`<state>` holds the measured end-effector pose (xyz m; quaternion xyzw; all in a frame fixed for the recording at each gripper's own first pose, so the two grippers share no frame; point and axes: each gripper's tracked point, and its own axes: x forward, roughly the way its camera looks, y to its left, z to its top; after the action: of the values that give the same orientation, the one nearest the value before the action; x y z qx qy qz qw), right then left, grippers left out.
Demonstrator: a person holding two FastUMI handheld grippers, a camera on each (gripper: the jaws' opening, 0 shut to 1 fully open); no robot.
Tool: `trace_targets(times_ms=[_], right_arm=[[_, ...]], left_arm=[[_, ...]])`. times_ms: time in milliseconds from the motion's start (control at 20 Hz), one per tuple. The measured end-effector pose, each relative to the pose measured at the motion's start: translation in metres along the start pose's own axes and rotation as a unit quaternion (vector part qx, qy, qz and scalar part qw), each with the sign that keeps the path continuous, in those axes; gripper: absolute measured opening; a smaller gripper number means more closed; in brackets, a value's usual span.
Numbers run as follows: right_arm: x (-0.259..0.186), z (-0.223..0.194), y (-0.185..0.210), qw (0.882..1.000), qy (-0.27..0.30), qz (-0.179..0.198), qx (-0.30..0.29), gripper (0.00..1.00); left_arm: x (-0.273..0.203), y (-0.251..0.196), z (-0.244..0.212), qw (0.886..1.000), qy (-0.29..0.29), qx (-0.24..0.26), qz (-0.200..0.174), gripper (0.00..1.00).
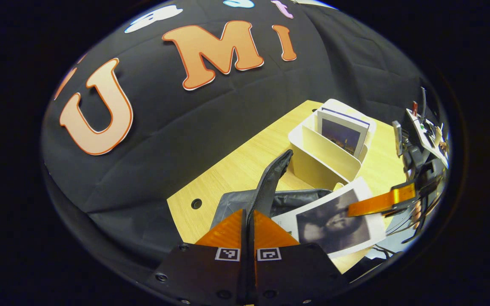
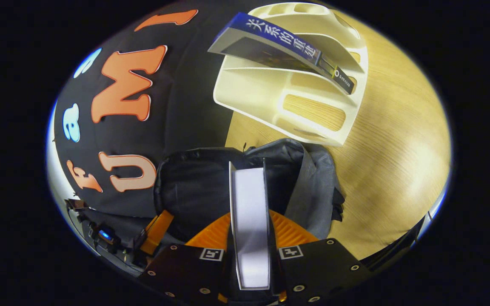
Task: Open the schoolbag, grab two books from the bookshelf and put them into the schoolbag.
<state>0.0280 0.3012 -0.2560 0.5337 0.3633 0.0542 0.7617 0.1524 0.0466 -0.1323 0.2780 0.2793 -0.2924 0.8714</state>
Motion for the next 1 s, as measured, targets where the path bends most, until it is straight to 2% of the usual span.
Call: trace_targets(times_ms=[150,450,500,550,600,650,700,900,1000], right_arm=[[0.03,0.003,0.006,0.999,-0.022,0.009,0.03,0.33],[0.076,0.009,0.017,0.997,-0.064,0.004,0.041,0.32],[0.083,0.009,0.018,0.997,-0.069,0.002,0.04,0.43],[0.089,0.011,0.018,0.996,-0.074,-0.002,0.039,0.32],[0.094,0.01,0.019,0.996,-0.078,-0.004,0.037,0.43],[0.1,0.01,0.018,0.996,-0.081,-0.007,0.034,0.43],[0.104,0.007,0.018,0.996,-0.079,-0.011,0.03,0.33],[0.101,0.005,0.004,0.996,-0.069,-0.053,0.033,0.41],[0.092,0.001,0.003,0.996,-0.06,-0.063,0.037,0.54]], left_arm=[[-0.001,-0.004,0.005,1.0,-0.002,-0.002,0.0,0.01],[-0.002,-0.02,0.005,1.0,-0.004,0.004,-0.025,0.01],[-0.002,-0.02,0.005,1.0,-0.004,0.009,-0.024,0.01],[-0.002,-0.019,0.004,1.0,-0.005,0.013,-0.026,0.01],[-0.002,-0.021,0.005,0.999,-0.004,0.011,-0.03,0.01],[-0.001,-0.021,0.003,0.999,-0.003,0.01,-0.031,0.01],[-0.001,-0.018,0.001,1.0,0.0,0.011,-0.028,0.01],[0.004,-0.007,-0.006,1.0,0.006,-0.003,-0.025,0.01],[0.006,-0.004,-0.008,0.999,0.007,-0.017,-0.029,0.01]])
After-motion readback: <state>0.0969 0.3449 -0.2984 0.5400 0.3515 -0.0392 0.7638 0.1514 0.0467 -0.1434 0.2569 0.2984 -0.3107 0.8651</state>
